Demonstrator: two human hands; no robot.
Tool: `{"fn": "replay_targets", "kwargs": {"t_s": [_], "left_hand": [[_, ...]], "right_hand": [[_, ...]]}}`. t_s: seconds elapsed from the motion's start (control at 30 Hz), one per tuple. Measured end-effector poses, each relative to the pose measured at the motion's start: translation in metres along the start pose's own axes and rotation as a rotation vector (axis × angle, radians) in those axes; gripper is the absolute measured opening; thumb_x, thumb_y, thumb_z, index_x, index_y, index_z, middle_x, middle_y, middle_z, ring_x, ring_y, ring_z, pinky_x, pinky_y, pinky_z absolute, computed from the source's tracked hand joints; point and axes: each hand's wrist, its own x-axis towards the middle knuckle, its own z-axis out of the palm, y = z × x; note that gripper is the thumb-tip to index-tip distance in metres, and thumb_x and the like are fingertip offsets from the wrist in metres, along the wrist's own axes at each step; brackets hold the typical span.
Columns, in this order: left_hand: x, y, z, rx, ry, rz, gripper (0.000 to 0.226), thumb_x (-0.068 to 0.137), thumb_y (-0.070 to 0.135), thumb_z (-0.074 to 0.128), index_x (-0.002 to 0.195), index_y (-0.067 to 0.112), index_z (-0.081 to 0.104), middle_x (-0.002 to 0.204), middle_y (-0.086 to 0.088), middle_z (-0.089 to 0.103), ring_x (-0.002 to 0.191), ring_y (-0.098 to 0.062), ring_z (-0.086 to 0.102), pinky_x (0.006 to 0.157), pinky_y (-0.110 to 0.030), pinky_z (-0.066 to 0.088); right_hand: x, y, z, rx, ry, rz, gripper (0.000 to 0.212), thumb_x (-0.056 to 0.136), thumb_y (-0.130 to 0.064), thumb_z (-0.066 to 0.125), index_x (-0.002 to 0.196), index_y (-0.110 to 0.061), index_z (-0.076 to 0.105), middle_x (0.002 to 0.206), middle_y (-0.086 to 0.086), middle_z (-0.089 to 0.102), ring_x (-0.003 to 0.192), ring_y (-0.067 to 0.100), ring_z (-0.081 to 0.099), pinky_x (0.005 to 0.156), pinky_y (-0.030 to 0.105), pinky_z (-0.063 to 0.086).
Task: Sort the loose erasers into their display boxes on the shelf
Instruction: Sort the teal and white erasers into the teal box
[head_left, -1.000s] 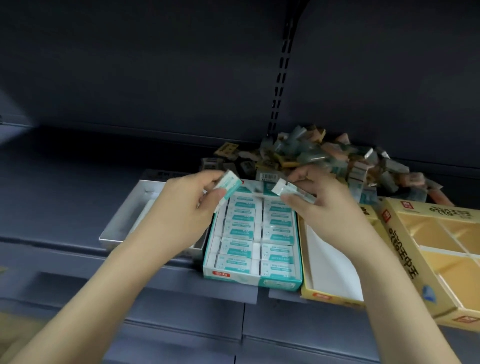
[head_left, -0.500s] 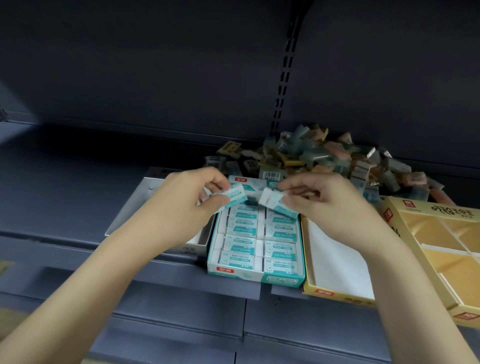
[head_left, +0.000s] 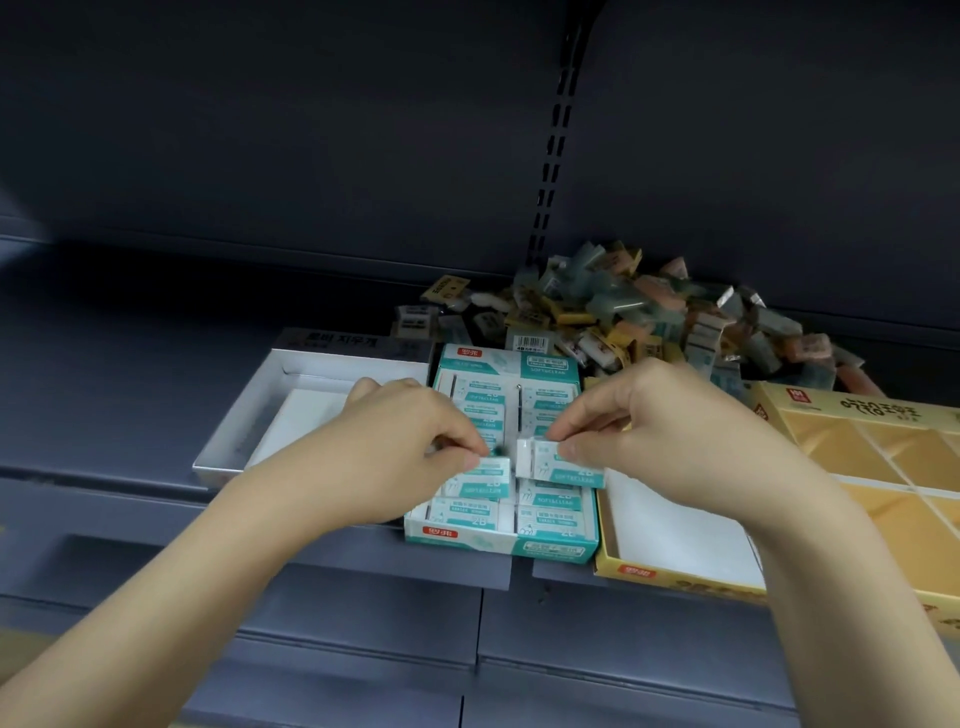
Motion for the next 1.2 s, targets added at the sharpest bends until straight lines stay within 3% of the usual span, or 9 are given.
{"fn": "replay_targets", "kwargs": {"t_s": [0.2, 0.3, 0.47, 0.67, 0.77, 0.9, 1.1, 1.2], "left_hand": [[-0.002, -0.003, 0.000, 0.069, 0.129, -0.023, 0.024, 0.092, 0.035, 0.052, 0.115, 0.042, 0.056, 0.119, 0.023, 0.044, 0.113, -0.005, 0.034, 0.079, -0.022, 0.014], [-0.004, -0.006, -0.001, 0.026, 0.136, -0.037, 0.022, 0.090, 0.034, 0.055, 0.111, 0.041, 0.057, 0.118, 0.024, 0.045, 0.114, -0.005, 0.033, 0.076, -0.021, 0.014], [-0.006, -0.012, -0.002, 0.022, 0.162, -0.040, 0.023, 0.090, 0.035, 0.055, 0.112, 0.041, 0.057, 0.122, 0.023, 0.044, 0.119, -0.005, 0.032, 0.085, -0.021, 0.014], [-0.009, -0.023, -0.008, 0.039, 0.216, -0.071, 0.022, 0.090, 0.036, 0.054, 0.109, 0.043, 0.059, 0.125, 0.020, 0.048, 0.119, -0.010, 0.036, 0.104, -0.034, 0.023], [-0.012, -0.031, -0.011, 0.024, 0.257, -0.096, 0.019, 0.089, 0.033, 0.055, 0.107, 0.039, 0.061, 0.121, 0.017, 0.052, 0.101, -0.010, 0.043, 0.098, -0.032, 0.027], [-0.014, -0.042, -0.012, 0.034, 0.276, -0.126, 0.020, 0.088, 0.030, 0.058, 0.106, 0.036, 0.063, 0.119, 0.012, 0.056, 0.107, -0.014, 0.046, 0.095, -0.034, 0.033], [-0.012, -0.051, -0.013, 0.018, 0.289, -0.120, 0.019, 0.087, 0.027, 0.060, 0.105, 0.032, 0.065, 0.112, 0.012, 0.056, 0.103, -0.013, 0.046, 0.096, -0.037, 0.036], [-0.002, -0.061, -0.021, 0.030, 0.306, -0.114, 0.019, 0.087, 0.024, 0.061, 0.105, 0.027, 0.067, 0.110, 0.006, 0.061, 0.103, -0.020, 0.051, 0.095, -0.043, 0.039]], "right_hand": [[0.004, -0.003, 0.008, -0.054, -0.042, 0.016, 0.010, 0.083, -0.022, 0.069, 0.085, -0.030, 0.074, 0.076, -0.019, 0.067, 0.072, -0.007, 0.060, 0.061, 0.006, 0.045], [0.006, -0.003, 0.013, -0.062, -0.023, 0.021, 0.010, 0.083, -0.020, 0.068, 0.086, -0.028, 0.074, 0.071, -0.020, 0.063, 0.068, -0.008, 0.057, 0.059, 0.005, 0.043], [0.005, -0.001, 0.016, -0.054, -0.018, 0.017, 0.011, 0.083, -0.020, 0.069, 0.087, -0.029, 0.075, 0.072, -0.025, 0.058, 0.071, -0.008, 0.054, 0.059, 0.006, 0.040], [0.005, -0.002, 0.013, -0.097, -0.055, -0.008, 0.013, 0.084, -0.019, 0.068, 0.088, -0.029, 0.075, 0.073, -0.024, 0.057, 0.077, -0.007, 0.055, 0.068, 0.008, 0.044], [0.004, -0.003, 0.015, -0.137, -0.072, -0.025, 0.014, 0.084, -0.023, 0.069, 0.094, -0.032, 0.073, 0.082, -0.025, 0.052, 0.086, 0.000, 0.052, 0.081, 0.020, 0.047], [0.002, -0.002, 0.019, -0.202, -0.114, -0.026, 0.023, 0.077, -0.034, 0.075, 0.097, -0.036, 0.065, 0.102, -0.018, 0.051, 0.098, 0.004, 0.048, 0.089, 0.027, 0.045], [0.005, -0.003, 0.024, -0.219, -0.089, -0.047, 0.020, 0.074, -0.033, 0.076, 0.089, -0.034, 0.063, 0.091, -0.018, 0.052, 0.091, 0.003, 0.052, 0.086, 0.030, 0.047], [0.004, -0.002, 0.023, -0.192, -0.070, -0.052, 0.019, 0.077, -0.036, 0.073, 0.093, -0.032, 0.063, 0.093, -0.017, 0.055, 0.091, 0.002, 0.052, 0.084, 0.029, 0.047]]}}
